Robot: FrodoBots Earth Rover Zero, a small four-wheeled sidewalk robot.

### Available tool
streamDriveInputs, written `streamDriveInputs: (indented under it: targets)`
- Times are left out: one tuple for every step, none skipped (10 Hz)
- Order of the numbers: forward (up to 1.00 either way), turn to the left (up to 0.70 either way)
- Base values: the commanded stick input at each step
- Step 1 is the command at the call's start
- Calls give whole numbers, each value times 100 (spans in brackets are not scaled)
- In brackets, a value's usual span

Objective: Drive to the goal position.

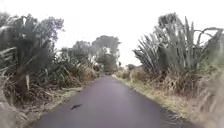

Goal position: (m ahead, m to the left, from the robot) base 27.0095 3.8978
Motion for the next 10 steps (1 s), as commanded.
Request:
streamDriveInputs:
  targets:
    - [85, 0]
    - [85, 0]
    - [85, 0]
    - [85, 0]
    - [85, 0]
    - [85, 0]
    - [85, 0]
    - [85, 0]
    - [85, 20]
    - [85, 34]
